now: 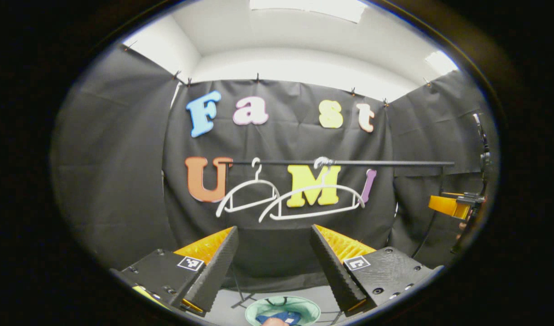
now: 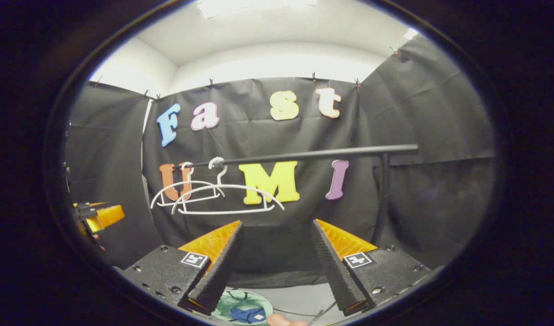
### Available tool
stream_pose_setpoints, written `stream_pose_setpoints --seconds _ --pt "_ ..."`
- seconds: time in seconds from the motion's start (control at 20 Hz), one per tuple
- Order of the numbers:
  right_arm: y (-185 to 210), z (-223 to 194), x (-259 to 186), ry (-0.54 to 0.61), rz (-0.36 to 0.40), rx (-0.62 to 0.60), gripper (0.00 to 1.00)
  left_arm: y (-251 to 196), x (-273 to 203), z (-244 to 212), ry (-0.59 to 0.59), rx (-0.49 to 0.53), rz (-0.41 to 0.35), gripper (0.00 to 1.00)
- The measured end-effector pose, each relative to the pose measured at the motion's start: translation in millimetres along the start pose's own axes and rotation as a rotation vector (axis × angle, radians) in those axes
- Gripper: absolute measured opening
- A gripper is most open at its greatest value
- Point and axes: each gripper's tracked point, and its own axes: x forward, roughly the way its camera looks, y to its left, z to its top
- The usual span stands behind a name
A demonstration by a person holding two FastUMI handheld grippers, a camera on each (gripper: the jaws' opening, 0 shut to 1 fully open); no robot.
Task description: Grasp the clothes on the hanger with both hands and then place them into the laundry hamper below.
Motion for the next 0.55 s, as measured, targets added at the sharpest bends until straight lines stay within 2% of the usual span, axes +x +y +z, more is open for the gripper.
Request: stream_pose_setpoints --seconds 0.2,0.4,0.55 --pt "-18 32 -30 -0.072 0.040 0.014 0.94 -28 -33 55 -0.115 0.008 -0.019 1.00" --pt "-35 58 -40 -0.131 0.079 0.023 0.94 -32 -56 69 -0.150 0.048 0.018 1.00" --pt "-42 69 -48 -0.157 0.091 0.003 0.96 -28 -73 72 -0.139 0.027 0.048 1.00"
